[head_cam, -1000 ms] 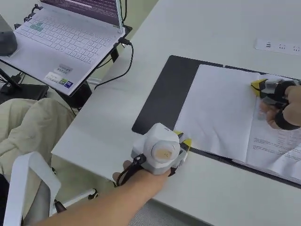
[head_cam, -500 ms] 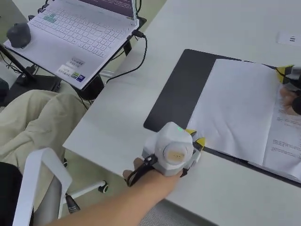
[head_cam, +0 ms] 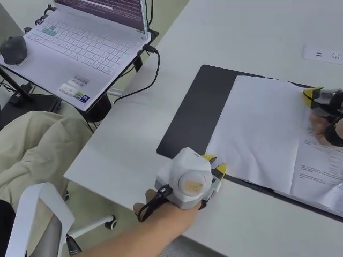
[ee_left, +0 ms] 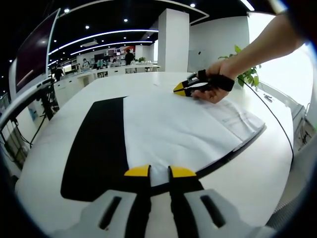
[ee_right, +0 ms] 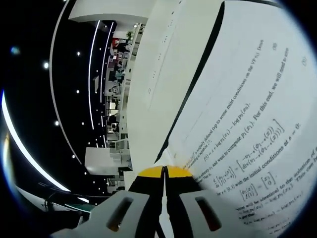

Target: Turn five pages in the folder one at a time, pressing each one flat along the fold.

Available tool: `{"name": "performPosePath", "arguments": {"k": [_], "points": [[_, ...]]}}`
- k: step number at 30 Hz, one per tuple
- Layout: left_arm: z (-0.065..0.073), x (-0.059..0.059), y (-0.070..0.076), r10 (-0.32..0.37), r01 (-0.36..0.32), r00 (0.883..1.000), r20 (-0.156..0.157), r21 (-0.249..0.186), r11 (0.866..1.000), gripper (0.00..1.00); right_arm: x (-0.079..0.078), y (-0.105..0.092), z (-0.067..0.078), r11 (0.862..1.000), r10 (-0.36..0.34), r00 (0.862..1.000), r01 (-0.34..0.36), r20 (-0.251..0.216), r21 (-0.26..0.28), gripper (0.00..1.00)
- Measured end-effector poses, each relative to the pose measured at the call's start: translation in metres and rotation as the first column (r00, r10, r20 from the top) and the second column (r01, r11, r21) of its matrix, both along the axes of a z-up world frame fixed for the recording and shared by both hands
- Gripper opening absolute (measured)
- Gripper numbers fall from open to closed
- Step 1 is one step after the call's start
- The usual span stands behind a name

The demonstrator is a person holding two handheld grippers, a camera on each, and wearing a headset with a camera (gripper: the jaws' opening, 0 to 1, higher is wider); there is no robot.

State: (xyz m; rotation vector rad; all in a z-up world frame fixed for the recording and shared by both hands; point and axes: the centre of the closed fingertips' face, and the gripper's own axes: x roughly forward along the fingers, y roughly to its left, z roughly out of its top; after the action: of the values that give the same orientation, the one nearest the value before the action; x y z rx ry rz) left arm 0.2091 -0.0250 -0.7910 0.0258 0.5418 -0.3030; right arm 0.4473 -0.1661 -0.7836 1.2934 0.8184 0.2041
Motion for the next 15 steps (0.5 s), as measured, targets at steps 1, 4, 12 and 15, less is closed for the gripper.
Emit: {"name": "performPosePath", "arguments": {"k": [1, 4, 12, 15], "points": [[0.000, 0.000, 0.000, 0.001, -0.001, 1.000, -0.001, -0.002, 1.000, 0.12, 0.000, -0.001, -0.002, 1.000, 0.002, 1.000, -0.002, 0.000, 0.001, 0.00], [0.000, 0.000, 0.000, 0.000, 0.000, 1.000, -0.002, 0.000, 1.000, 0.12, -0.008, -0.001, -0.002, 1.000, 0.007, 1.000, -0.007, -0.001, 0.010, 0.00], [0.000, 0.000, 0.000, -0.004, 0.004, 1.000, -0.002, 0.003, 1.000, 0.12, -0.031, 0.003, -0.001, 0.998, 0.056, 0.998, -0.056, -0.007, 0.026, 0.00], [0.000, 0.000, 0.000, -0.007, 0.007, 1.000, -0.002, 0.003, 1.000, 0.12, -0.037, 0.002, -0.001, 0.998, 0.062, 0.998, -0.062, -0.015, 0.032, 0.00]]}}
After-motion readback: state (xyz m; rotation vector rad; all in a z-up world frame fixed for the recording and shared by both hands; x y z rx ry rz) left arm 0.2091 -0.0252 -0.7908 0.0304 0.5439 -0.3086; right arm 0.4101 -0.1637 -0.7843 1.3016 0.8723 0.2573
